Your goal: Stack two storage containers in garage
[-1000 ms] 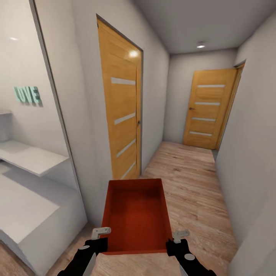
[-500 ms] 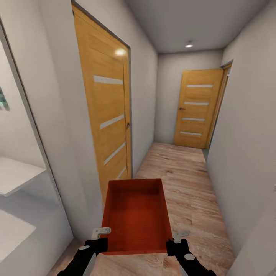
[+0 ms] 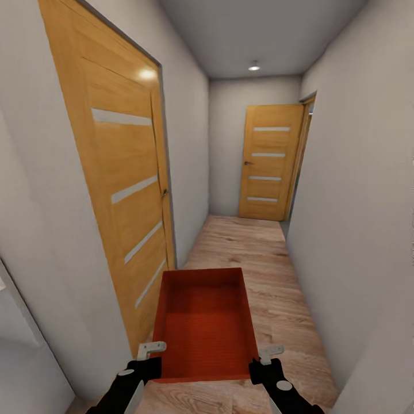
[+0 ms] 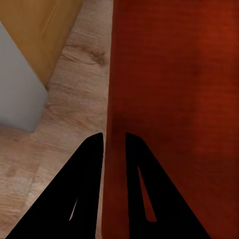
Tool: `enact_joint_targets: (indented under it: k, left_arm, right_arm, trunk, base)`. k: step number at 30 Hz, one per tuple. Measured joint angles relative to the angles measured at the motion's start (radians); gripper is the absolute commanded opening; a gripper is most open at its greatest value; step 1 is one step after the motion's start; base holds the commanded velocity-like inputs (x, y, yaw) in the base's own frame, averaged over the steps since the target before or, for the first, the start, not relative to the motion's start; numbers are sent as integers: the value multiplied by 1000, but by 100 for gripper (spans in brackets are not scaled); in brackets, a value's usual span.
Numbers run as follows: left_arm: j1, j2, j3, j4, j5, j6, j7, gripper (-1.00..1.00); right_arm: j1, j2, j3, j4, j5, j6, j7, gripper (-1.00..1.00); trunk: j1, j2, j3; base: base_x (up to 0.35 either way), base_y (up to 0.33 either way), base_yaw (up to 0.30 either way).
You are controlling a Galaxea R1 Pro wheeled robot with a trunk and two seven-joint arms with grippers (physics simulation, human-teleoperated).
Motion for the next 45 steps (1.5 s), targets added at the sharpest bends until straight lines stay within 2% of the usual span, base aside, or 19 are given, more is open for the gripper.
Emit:
enact_joint_targets:
  k: [12,25,35,45]
  left_arm:
    - [0,0,0,5,4,-5,0,-100]
    - [0,3,-2,5,7,-5,-1,-100]
    - [0,3,-2,5,7,-5,-1,-100]
    - [0,3,-2,5,7,-5,-1,-100]
  right_arm:
    - [0,-1,1,0,2,0,0,-100]
    - [0,2,0,1,4,0,-3,-100]
    - [0,2,0,0,4,0,-3,-100]
    - [0,2,0,1,4,0,-3,-100]
  trunk:
    - [0,0,0]
    - [0,0,0]
    - [0,0,0]
    - [0,0,0]
  base:
    - [327,0,-200]
    - [327,0,-15]
    - [327,0,-210]
    - [327,0,-26]
